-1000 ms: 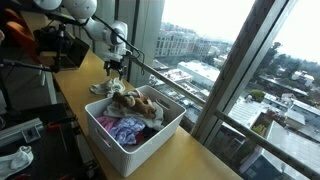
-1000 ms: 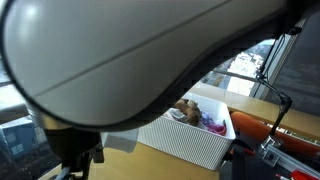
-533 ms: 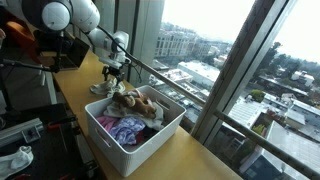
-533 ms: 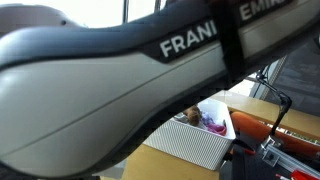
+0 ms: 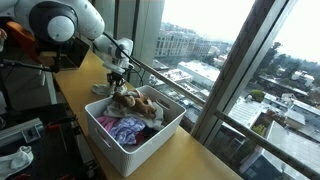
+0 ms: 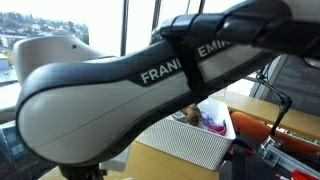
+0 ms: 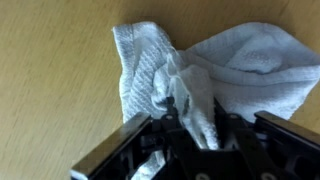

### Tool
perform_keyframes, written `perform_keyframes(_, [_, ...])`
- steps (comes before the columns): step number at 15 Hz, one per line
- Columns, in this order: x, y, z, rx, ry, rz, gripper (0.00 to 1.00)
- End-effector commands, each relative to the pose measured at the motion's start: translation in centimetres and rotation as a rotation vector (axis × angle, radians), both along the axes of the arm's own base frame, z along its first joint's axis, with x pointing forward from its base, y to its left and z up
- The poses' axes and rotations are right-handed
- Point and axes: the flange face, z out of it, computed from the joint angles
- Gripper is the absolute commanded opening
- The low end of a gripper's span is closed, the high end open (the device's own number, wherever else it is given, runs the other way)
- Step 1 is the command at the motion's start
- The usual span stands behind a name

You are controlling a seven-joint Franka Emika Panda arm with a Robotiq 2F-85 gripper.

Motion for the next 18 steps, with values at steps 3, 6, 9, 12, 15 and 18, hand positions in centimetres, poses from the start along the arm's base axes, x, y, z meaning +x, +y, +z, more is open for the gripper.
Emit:
perform_keyframes(3, [1.8, -6.5, 3.1, -0.017, 0.034, -0.080, 0.00])
perform_keyframes(6, [2.6, -11.4, 6.2, -0.066, 0.042, -0.151, 0.03])
perform_keyframes(9, [2.5, -16.7, 10.7, -0.105, 0.014, -0.225, 0.03])
perform_keyframes(12, [1.8, -20.8, 15.8, -0.133, -0.037, -0.290, 0.03])
perform_keyframes(15, [-0.3, -22.9, 21.3, -0.157, -0.080, -0.311, 0.03])
perform_keyframes(18, [-2.5, -24.7, 25.5, -0.181, -0.112, -0.330, 0.03])
